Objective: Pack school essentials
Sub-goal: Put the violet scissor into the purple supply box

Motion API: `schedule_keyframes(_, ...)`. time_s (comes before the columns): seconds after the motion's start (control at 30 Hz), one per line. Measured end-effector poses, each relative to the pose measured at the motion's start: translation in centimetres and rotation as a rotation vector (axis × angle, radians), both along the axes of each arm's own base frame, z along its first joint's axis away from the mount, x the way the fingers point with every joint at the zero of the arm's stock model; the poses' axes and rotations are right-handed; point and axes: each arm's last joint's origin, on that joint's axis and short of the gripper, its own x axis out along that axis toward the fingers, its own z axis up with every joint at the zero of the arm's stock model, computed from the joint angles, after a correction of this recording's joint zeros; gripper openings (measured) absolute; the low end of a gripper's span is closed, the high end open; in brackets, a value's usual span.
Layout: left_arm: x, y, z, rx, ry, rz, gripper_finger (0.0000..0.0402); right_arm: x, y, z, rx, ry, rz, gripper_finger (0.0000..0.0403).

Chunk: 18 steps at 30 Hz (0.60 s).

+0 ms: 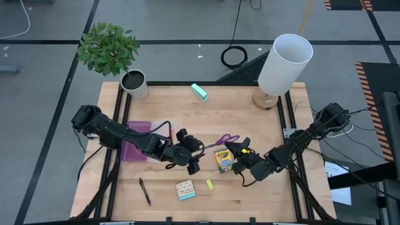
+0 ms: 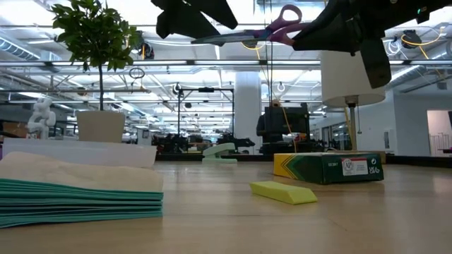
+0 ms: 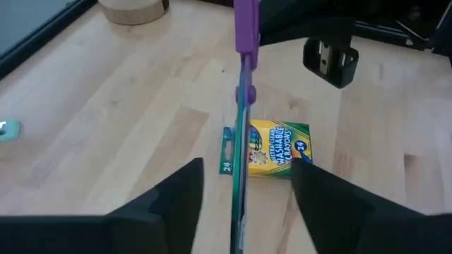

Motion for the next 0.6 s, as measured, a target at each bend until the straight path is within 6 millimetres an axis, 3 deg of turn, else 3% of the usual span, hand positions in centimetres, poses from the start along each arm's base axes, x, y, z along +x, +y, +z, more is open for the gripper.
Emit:
schedule_keyframes(0.33, 0.11, 0.26, -0.04, -0.022, 0.008, -0.013, 0.0067, 0.0, 0.0, 0.0, 0.0, 0.0, 0.0, 0.0009)
schedule_keyframes(0.6, -0.01, 0.25, -0.19, -0.023, 0.033, -0.033, 0.0008, 0.02, -0.01, 0.0, -0.001, 0.002, 0.003, 0.0009)
